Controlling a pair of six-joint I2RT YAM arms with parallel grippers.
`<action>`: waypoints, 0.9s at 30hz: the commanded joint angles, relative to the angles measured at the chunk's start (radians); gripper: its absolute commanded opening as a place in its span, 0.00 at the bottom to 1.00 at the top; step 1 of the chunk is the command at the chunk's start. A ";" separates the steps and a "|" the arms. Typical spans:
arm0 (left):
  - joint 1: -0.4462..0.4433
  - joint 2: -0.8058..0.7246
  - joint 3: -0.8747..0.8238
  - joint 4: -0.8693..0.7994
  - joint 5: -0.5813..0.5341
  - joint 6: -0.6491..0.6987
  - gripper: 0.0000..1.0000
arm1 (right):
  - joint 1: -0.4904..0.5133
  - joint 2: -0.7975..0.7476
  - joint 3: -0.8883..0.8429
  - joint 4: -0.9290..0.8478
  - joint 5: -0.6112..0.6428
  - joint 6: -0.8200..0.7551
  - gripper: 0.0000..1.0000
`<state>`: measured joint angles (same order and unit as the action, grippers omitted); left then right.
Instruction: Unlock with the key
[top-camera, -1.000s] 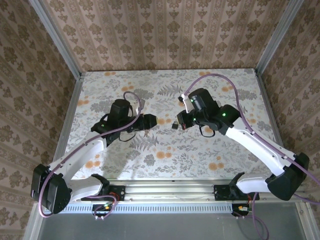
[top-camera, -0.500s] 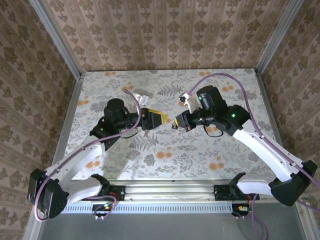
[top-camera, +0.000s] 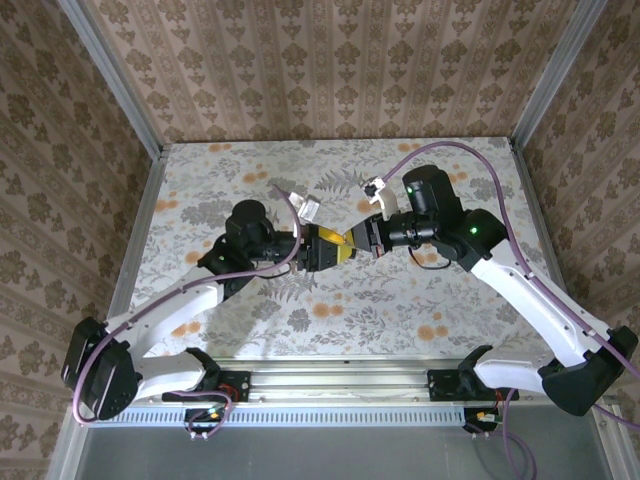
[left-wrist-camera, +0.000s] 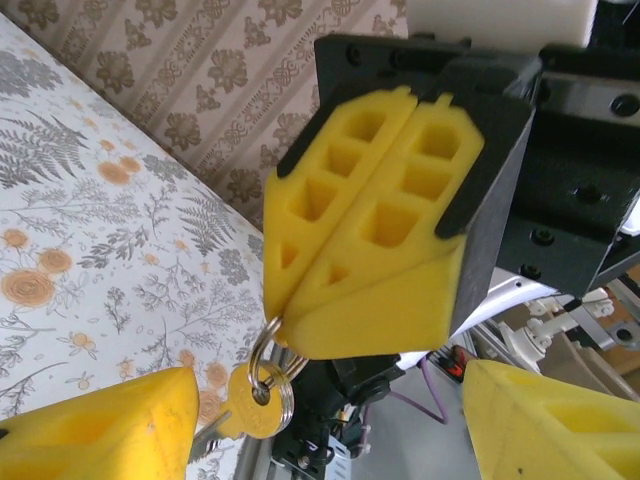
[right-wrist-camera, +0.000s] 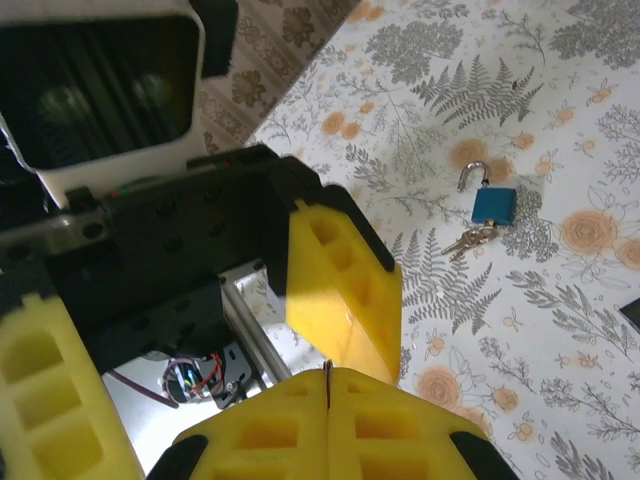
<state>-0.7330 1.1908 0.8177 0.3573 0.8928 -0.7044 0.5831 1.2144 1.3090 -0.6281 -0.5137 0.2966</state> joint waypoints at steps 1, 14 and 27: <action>-0.009 0.014 0.015 0.053 0.032 -0.013 0.68 | -0.006 -0.021 -0.009 0.027 -0.046 0.027 0.00; -0.013 0.003 0.014 0.000 0.022 0.004 0.44 | -0.029 -0.028 -0.013 0.026 -0.046 0.032 0.00; -0.001 -0.023 0.017 -0.094 -0.001 0.046 0.26 | -0.034 -0.029 -0.021 0.026 -0.057 0.034 0.00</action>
<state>-0.7383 1.1973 0.8181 0.2760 0.8906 -0.6861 0.5541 1.2060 1.3006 -0.6235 -0.5365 0.3180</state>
